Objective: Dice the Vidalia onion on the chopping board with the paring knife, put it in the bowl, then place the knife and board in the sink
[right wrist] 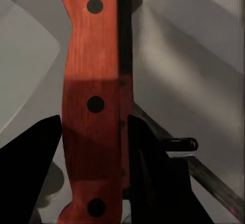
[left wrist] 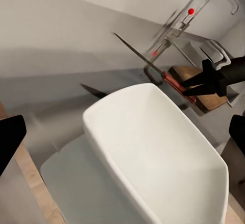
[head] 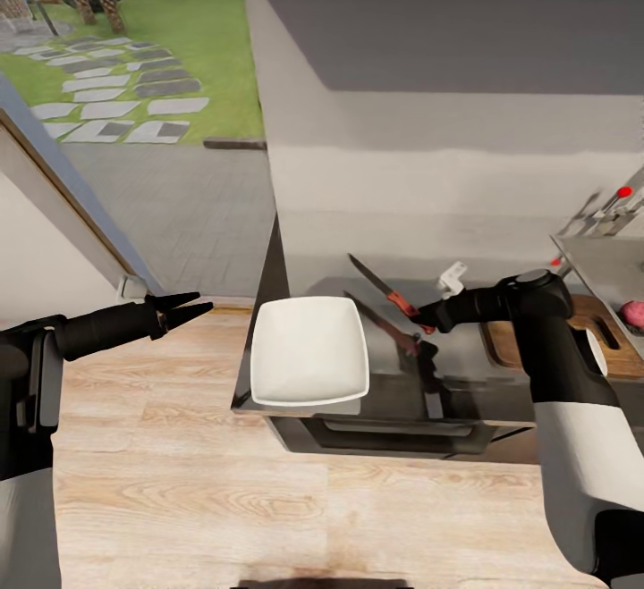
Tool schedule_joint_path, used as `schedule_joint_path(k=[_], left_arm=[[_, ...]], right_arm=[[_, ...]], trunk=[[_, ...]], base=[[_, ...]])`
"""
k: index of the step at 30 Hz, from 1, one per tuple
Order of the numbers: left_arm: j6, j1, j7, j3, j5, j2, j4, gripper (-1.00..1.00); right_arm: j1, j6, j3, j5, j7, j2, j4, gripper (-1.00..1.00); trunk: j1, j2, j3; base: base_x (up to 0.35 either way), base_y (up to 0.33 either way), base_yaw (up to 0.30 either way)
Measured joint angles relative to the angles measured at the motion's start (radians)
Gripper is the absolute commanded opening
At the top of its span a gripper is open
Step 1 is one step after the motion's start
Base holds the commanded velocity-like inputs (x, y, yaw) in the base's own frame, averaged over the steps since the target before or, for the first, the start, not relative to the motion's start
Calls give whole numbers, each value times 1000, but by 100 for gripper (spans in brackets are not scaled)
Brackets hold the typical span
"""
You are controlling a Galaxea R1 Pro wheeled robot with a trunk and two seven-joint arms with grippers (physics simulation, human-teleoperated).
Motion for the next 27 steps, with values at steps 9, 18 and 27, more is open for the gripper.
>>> schedule_joint_path(k=[9,18,27], left_arm=[[0,0,0,0,0,-2,0,100],[-1,1,0,-1,0,-3,0,100],[-1,1,0,-3,0,-4,0,100]], right_arm=[[0,0,-65,1,1,-2,0,-100],[0,0,-76,1,0,-2,0,-100],[0,0,-77,1,0,-2,0,-100]], trunk=[[0,0,12],[0,0,25],[0,0,37]], base=[[0,0,0],[0,0,0],[0,0,0]])
